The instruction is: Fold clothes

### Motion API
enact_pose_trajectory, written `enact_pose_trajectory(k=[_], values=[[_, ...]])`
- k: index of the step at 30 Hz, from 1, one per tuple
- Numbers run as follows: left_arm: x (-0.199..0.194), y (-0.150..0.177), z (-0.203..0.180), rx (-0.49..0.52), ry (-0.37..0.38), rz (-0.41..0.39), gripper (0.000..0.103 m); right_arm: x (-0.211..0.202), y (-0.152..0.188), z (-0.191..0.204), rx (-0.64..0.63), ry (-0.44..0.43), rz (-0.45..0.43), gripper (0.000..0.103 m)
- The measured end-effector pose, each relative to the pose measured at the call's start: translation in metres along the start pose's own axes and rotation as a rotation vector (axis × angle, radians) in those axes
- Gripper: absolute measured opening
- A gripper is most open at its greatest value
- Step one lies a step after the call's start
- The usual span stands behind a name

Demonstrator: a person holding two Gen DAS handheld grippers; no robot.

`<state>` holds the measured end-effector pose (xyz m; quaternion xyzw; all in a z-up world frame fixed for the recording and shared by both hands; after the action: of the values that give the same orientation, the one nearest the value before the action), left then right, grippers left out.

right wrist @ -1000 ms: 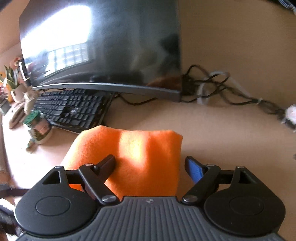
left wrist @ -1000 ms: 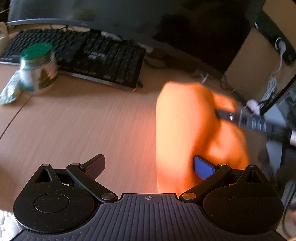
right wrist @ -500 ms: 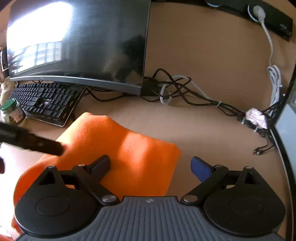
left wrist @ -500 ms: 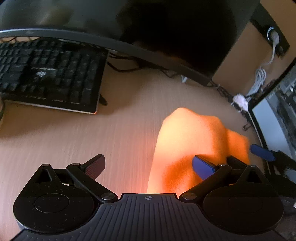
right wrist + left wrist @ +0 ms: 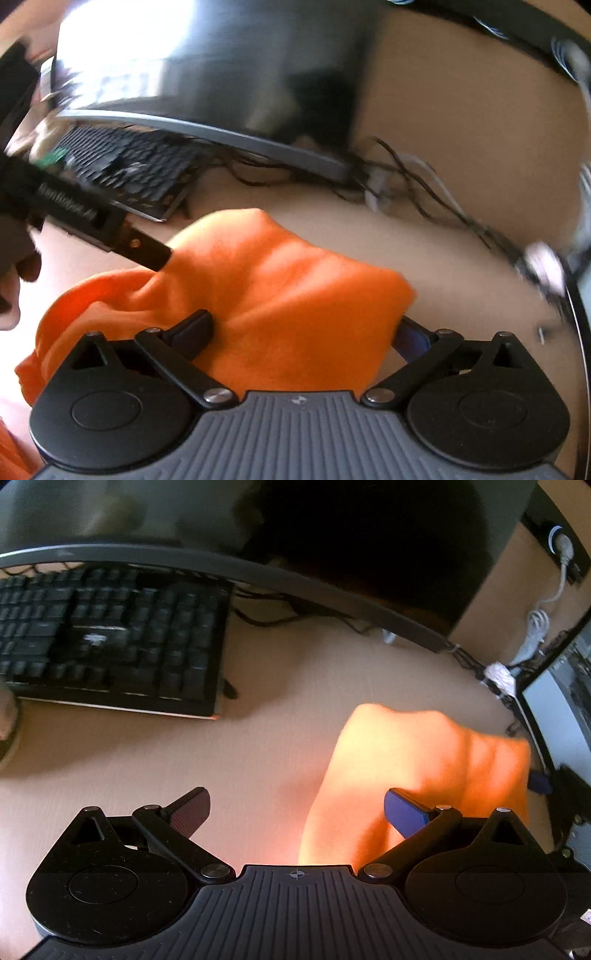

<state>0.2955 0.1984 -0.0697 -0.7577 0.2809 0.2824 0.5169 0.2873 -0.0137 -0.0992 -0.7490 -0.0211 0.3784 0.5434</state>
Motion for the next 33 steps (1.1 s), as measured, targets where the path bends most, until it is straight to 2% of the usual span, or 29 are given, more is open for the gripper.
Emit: enact_pose_trajectory(k=[8,13,15,17,19,21,24,25,27,29,30,32,33], values=[[-0.022,-0.001,0.033,-0.054,-0.087,-0.038,0.103,0.027,-0.022,0.028,-0.042,-0.155,-0.025,0.1],[-0.028,-0.004,0.034,-0.055,-0.089,-0.048,0.103,0.022,-0.021,0.033,-0.026,-0.184,-0.008,0.101],[-0.031,-0.007,0.031,-0.049,-0.083,-0.061,0.103,0.018,-0.023,0.024,0.021,-0.201,0.012,0.101],[-0.034,-0.012,0.029,-0.05,-0.071,-0.083,0.103,0.008,-0.03,0.009,0.127,-0.219,0.008,0.101],[-0.037,-0.018,0.027,-0.057,-0.055,-0.109,0.103,-0.006,-0.039,-0.01,0.264,-0.221,-0.034,0.101],[-0.034,-0.024,0.024,-0.044,-0.038,-0.12,0.103,-0.016,-0.049,-0.03,0.391,-0.188,-0.095,0.101],[-0.028,-0.028,0.013,-0.011,-0.015,-0.11,0.103,-0.007,-0.059,-0.045,0.423,-0.079,-0.124,0.1],[-0.026,-0.027,0.009,-0.005,-0.005,-0.102,0.103,-0.001,-0.059,-0.047,0.43,-0.076,-0.12,0.097],[-0.021,-0.023,0.002,0.005,0.021,-0.083,0.103,0.016,-0.053,-0.048,0.511,-0.161,-0.059,0.086],[-0.02,-0.02,-0.001,0.0,0.041,-0.07,0.103,0.03,-0.041,-0.046,0.627,-0.25,0.028,0.066],[-0.019,-0.018,0.0,-0.005,0.048,-0.066,0.103,0.03,-0.036,-0.04,0.647,-0.264,0.039,0.059],[-0.023,-0.017,0.008,-0.035,0.053,-0.07,0.103,0.02,-0.035,-0.025,0.616,-0.275,0.02,0.039],[-0.026,-0.017,0.014,-0.055,0.056,-0.074,0.103,0.013,-0.039,-0.015,0.564,-0.274,-0.007,0.035]])
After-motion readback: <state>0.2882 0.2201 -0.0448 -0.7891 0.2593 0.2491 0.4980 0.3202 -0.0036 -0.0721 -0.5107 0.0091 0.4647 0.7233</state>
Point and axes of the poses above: each gripper's, at about its wrist camera, not at the fingertips, and x roughly the way its jaws point, z to its left, y to its underside, the point moved 4 cm from there along x, roughly the way its jaws point, and after that the axes turned 7 degrees about -z, right-handed, at the moved point
